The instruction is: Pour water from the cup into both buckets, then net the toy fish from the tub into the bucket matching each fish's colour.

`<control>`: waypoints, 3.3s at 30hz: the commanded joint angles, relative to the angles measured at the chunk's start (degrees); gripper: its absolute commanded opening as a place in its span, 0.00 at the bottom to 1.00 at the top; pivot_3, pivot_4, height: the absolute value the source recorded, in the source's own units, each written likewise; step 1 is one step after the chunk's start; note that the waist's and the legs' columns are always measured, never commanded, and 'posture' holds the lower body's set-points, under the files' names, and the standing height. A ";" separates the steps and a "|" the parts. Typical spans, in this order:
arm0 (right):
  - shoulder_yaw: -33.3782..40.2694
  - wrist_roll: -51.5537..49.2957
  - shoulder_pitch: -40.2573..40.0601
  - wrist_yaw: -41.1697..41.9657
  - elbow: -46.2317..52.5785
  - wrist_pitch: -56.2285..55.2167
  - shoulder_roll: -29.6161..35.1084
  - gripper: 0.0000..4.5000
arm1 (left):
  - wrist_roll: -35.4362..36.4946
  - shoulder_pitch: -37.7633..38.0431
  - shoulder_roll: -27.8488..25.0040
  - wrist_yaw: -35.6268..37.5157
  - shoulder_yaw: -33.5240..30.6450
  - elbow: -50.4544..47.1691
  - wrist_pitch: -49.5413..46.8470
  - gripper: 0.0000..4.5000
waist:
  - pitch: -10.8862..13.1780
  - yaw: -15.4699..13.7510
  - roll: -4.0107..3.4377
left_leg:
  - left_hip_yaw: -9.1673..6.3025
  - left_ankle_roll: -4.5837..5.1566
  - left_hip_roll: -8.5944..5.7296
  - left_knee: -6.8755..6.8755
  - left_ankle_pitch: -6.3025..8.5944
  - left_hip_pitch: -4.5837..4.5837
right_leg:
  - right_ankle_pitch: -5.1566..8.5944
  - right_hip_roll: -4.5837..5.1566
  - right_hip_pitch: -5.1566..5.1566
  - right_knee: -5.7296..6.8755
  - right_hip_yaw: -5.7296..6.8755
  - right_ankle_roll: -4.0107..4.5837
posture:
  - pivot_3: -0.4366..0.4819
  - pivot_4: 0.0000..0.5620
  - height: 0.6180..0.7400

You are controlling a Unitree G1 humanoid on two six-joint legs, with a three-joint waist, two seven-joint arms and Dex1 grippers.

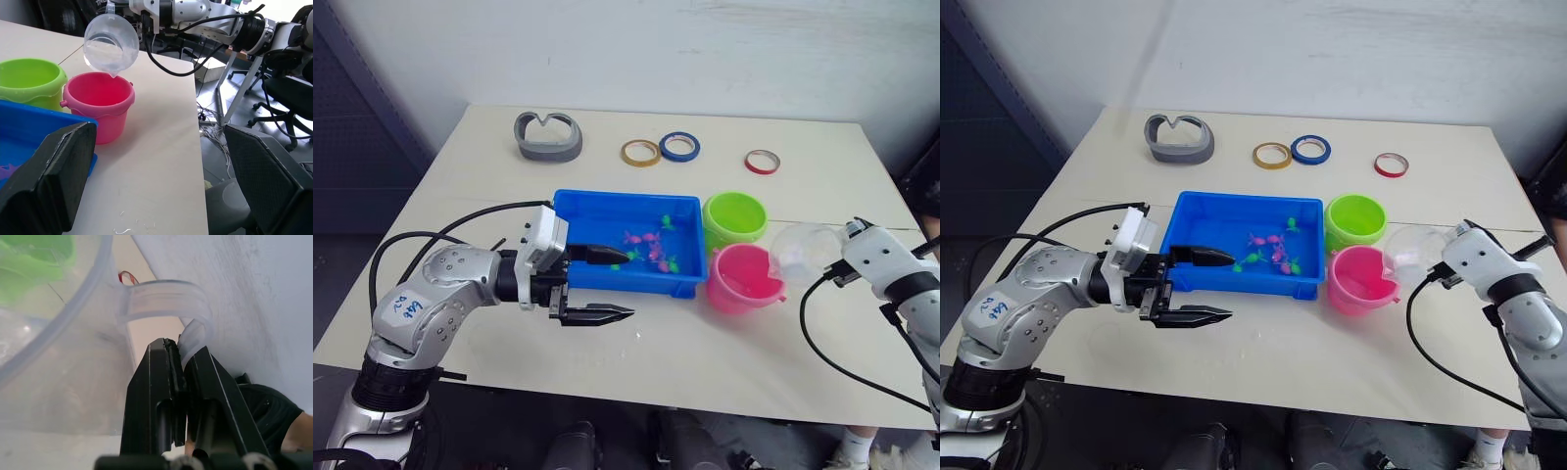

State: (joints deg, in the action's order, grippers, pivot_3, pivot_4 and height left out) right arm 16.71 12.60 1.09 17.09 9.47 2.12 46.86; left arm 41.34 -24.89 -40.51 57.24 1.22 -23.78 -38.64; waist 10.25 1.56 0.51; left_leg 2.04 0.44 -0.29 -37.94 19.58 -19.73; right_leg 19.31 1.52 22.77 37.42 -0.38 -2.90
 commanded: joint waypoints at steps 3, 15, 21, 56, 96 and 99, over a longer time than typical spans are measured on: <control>0.10 4.92 2.36 -1.93 1.43 -1.71 1.56 0.03 | 0.06 0.03 0.10 0.03 -0.47 -1.33 0.71 1.00 | 0.00 0.01 0.00 | 0.00 0.00 0.00 0.00 0.00 0.00 | 0.00 0.00 0.00 0.00 0.00 0.00 | 0.48 0.27 1.00; -1.27 13.56 4.56 -4.69 0.18 -7.37 3.57 0.03 | -0.09 0.54 0.28 -0.44 -0.53 -1.72 0.84 1.00 | 0.00 0.01 0.01 | 0.00 0.00 0.00 -0.01 0.00 0.00 | 0.00 0.00 0.00 0.01 0.00 0.00 | 0.48 0.27 1.00; -1.89 17.33 5.88 -6.52 -1.11 -11.34 5.73 0.03 | -0.26 0.56 0.58 -0.59 -0.48 -1.73 1.01 1.00 | 0.00 0.02 0.00 | 0.01 -0.01 0.00 -0.02 -0.01 0.00 | 0.00 0.00 0.01 0.02 0.00 0.00 | 0.48 0.27 1.00; -9.60 -1.31 38.00 -0.98 -28.56 7.06 -4.43 0.03 | -5.84 -6.22 6.01 -8.55 -1.82 6.34 2.60 1.00 | 0.00 0.05 0.00 | 0.04 0.01 0.00 -0.23 -0.07 -0.60 | -0.01 0.02 0.69 0.27 0.00 -0.01 | 0.48 0.27 1.00; -30.85 33.49 51.93 -24.07 -41.98 -23.36 6.80 0.03 | -5.76 -5.38 6.14 -9.87 -2.23 5.13 2.68 1.00 | 0.00 0.24 0.00 | 0.13 -0.05 -0.02 -0.34 -0.17 -0.92 | -0.02 0.00 1.07 0.47 -0.04 -0.01 | 0.48 0.27 1.00; -30.49 32.64 52.13 -23.56 -42.83 -23.67 6.37 0.03 | -5.86 -5.51 6.21 -9.72 -2.03 5.49 2.99 1.00 | 0.00 0.23 0.00 | 0.13 -0.05 -0.02 -0.35 -0.16 -0.92 | -0.02 0.00 1.07 0.48 -0.04 -0.01 | 0.48 0.27 1.00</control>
State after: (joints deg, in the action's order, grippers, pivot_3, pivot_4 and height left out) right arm -15.40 45.97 51.47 -5.77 -33.51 -21.36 52.49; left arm 35.54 -29.98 -34.44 47.14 -0.03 -17.31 -36.68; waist 10.25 1.80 0.51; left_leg 2.17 0.39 -0.31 -38.29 19.41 -20.65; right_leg 19.29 1.51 23.84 37.90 -0.43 -2.91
